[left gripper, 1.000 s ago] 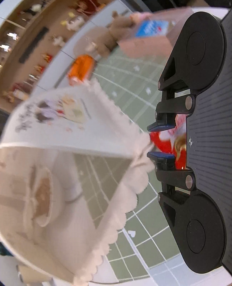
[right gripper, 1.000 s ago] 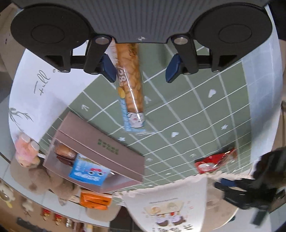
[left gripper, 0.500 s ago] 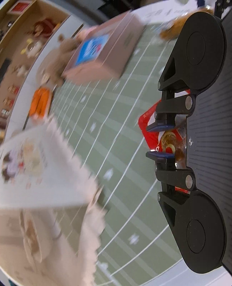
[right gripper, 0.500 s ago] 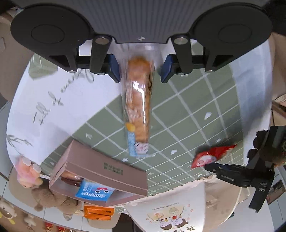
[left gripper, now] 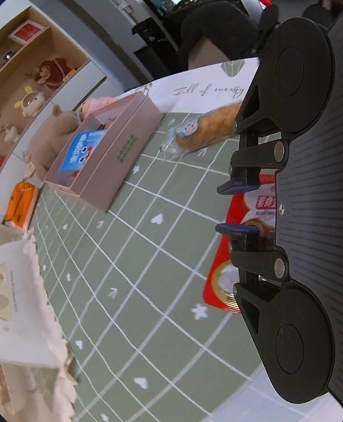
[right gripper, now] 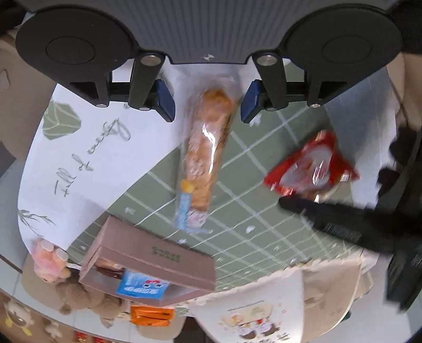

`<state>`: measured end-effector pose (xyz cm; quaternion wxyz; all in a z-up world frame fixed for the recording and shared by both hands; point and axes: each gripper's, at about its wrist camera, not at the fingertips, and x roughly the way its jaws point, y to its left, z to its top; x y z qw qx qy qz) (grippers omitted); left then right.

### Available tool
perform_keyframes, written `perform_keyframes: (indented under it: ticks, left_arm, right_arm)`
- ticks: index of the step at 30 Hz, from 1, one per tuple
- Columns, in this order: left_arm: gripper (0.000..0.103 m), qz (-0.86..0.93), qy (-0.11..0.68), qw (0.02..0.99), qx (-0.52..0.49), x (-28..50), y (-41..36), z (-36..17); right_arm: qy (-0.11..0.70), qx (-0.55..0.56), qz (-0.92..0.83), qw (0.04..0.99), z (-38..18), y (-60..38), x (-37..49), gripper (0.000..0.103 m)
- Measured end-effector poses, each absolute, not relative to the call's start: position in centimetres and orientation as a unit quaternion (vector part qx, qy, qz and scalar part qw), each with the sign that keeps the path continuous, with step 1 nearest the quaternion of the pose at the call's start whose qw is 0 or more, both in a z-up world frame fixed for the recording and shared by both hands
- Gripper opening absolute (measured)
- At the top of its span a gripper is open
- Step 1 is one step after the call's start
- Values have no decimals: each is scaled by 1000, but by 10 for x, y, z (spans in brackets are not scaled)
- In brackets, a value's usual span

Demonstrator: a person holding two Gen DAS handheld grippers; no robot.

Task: Organize snacks
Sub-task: 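Move the right tool to the bread stick while the left tool reaches the red meat pack, then grasp the long bread stick with the left tool and lift it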

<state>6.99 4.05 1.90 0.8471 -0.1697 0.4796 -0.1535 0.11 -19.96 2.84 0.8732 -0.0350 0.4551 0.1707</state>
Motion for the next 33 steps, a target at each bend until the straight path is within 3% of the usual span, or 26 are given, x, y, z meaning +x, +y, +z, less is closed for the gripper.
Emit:
perform_keyframes:
  ticks: [2,6,10,18,26,32,33]
  left_arm:
    - [27,-136,474,853,-172,61,45,27]
    - [27,-87,451,872,-168,42,66,46]
    - [27,-76,480,854,-185,34,90,46]
    - [27,-74,496,837,-218,21,101,35]
    - [27,-195,489,825,-205,56,22,46]
    - [28,-216,511,823,-120,97,-71,36]
    - [32,-211,517,824,-93,100,-84,32]
  right_arm:
    - [445,-34,166,879,34,-195,5,65]
    - [419,-54,188,887,43,-174,8,66]
    - [414,-70,245,874,47,-146,9,77]
    - [400,-163,258,864,43,-102,15,77]
    - [408,-85,146,897,52,-165,23,77]
    - [447,-76,141,880,38,-194,-1,77]
    - [453,-71,147,876,36,-194,-1,77]
